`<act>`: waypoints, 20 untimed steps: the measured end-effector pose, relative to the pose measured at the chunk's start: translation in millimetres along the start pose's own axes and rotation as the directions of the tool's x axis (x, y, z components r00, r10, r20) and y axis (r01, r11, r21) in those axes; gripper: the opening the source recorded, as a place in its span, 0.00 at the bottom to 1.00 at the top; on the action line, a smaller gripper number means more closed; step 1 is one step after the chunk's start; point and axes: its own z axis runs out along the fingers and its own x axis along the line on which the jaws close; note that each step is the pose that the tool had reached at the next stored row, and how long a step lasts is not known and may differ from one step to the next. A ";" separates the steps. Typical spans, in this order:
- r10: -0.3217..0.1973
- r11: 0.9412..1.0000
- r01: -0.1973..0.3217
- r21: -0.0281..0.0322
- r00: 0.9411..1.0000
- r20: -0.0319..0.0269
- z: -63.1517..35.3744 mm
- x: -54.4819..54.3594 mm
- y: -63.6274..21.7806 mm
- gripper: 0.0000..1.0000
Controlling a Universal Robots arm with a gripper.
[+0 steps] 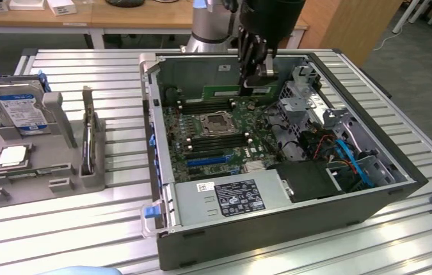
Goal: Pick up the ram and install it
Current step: 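Pick up the ram and move it above insertion slot, then insert the ram into the slot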
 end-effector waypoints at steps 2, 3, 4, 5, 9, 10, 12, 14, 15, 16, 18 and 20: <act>0.000 1.000 0.000 0.000 1.000 0.000 0.0 -0.3 -3.6 0.14; 0.000 1.000 0.000 0.000 1.000 0.000 0.0 -0.5 -5.3 0.14; 0.000 1.000 0.000 0.000 1.000 0.000 0.0 -0.5 -6.8 0.14; 0.000 1.000 0.000 0.000 1.000 0.000 0.0 -0.6 -7.8 0.14; 0.000 1.000 0.000 0.000 1.000 0.000 0.0 -0.7 -8.0 0.14; 0.000 1.000 0.000 0.000 1.000 0.000 0.0 -0.6 -7.9 0.14; 0.000 1.000 0.000 0.000 1.000 0.000 0.0 -0.7 -8.0 0.14; 0.000 1.000 0.000 0.000 1.000 0.000 0.0 -0.7 -7.9 0.14; 0.000 1.000 0.000 0.000 1.000 0.000 0.0 -0.7 -8.0 0.14; 0.000 1.000 0.000 0.000 1.000 0.000 0.0 -0.7 -7.9 0.14; 0.000 1.000 0.000 0.000 1.000 0.000 0.0 -0.7 -7.9 0.14; 0.000 1.000 0.000 0.000 1.000 0.000 0.1 -0.7 -8.0 0.14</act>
